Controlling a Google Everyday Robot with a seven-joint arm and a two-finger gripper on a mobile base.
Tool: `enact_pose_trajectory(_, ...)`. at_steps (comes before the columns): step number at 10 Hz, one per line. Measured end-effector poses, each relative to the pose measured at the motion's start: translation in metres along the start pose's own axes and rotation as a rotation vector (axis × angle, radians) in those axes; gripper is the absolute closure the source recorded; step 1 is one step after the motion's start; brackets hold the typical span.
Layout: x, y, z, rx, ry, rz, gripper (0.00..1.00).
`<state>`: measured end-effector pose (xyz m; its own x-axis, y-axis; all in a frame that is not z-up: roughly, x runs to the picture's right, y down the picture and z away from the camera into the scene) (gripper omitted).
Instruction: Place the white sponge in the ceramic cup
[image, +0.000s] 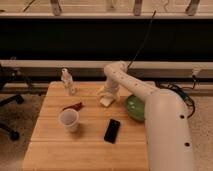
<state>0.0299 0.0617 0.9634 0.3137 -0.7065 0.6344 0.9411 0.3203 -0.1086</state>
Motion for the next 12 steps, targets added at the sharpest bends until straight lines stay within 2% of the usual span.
enact_pose_trajectory(1,0.001,-0.01,-0.01,-0.022,-0.007,-0.023,0.2)
enact_pose_trajectory(3,0.0,-0.019,-0.016,-0.072,-0.017,-0.047,0.2)
enact_pose_trajectory(5,0.002,-0.02,-0.005,-0.127,-0.029,-0.058,0.2)
enact_pose_trajectory(8,0.005,-0.014,0.014,-0.185,-0.042,-0.043,0.2)
enact_pose_trajectory(10,0.009,-0.004,0.018,-0.2,-0.045,-0.019,0.2)
enact_pose_trajectory(12,0.01,0.0,0.018,-0.196,-0.053,0.003,0.2)
